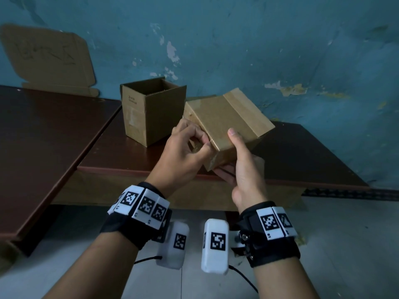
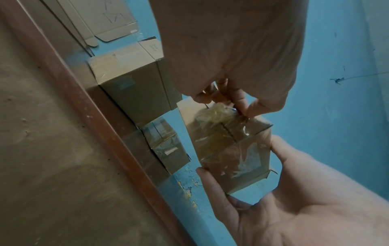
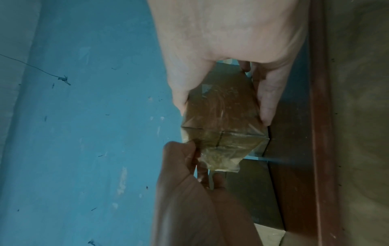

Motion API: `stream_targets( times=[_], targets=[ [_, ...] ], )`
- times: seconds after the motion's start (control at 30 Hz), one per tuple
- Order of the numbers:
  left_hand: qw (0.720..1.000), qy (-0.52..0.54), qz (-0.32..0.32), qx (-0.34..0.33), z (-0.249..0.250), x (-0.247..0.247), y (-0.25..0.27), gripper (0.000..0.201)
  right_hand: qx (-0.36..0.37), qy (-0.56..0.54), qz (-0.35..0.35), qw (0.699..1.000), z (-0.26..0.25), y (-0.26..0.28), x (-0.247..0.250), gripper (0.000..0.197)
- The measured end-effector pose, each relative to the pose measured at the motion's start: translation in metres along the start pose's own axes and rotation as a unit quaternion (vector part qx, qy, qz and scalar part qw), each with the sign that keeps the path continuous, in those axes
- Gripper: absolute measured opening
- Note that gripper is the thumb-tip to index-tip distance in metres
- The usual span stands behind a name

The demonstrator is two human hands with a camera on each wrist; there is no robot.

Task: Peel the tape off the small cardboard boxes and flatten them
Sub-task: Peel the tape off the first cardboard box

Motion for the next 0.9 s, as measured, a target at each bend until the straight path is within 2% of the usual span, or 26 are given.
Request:
stream_targets(
  times=[0.13,0.27,0.43,0.57,0.63,0.77,0.83,0.9],
  targets=[
    [1.000,0.015,-0.014,0.007,0.000,0.000,-0.001,0.029,-0.013,0.007,0.008,1.000,0.003,0.001,0.000,0.083],
    [1.000,0.013,0.005,0.015,0.000,-0.002,0.001,0.017,-0.063,-0.010,0.002,0.998,0.010,0.003,-0.001,0.083],
    [0.997,-0.059,0.036,-0.042,0.014,-0.011,0.014,0.037,-0.105,-0.070,-0.001,0.992,0.015,0.005,-0.002,0.079],
    [0.996,0.005,0.084,-0.038,0.018,-0.003,0.012,0.061,-0.128,-0.106,-0.021,0.986,0.014,0.007,-0.006,0.072],
    [0.994,0.018,0.105,-0.028,0.015,0.003,0.008,0.057,-0.134,-0.109,-0.034,0.984,0.014,0.006,-0.009,0.072],
    [0.987,-0.048,0.147,-0.051,0.015,0.016,0.005,0.047,-0.128,-0.084,-0.042,0.987,0.014,0.005,-0.010,0.075],
    [0.983,-0.083,0.148,-0.076,0.020,0.018,0.006,0.052,-0.129,-0.063,-0.034,0.989,0.017,0.004,-0.008,0.079],
    [0.979,-0.124,0.115,-0.116,0.028,0.013,0.006,0.066,-0.119,-0.021,-0.010,0.993,0.018,0.002,-0.002,0.083]
  ],
)
Point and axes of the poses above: each hand's wrist, its own y-axis away from the middle knuckle, its own x-axis out of the back of the hand, z = x × y, the point moved 9 cm from there along -y, towards the middle knuckle, and after that the axes turned 11 degrees about z, right-handed, at the moved point
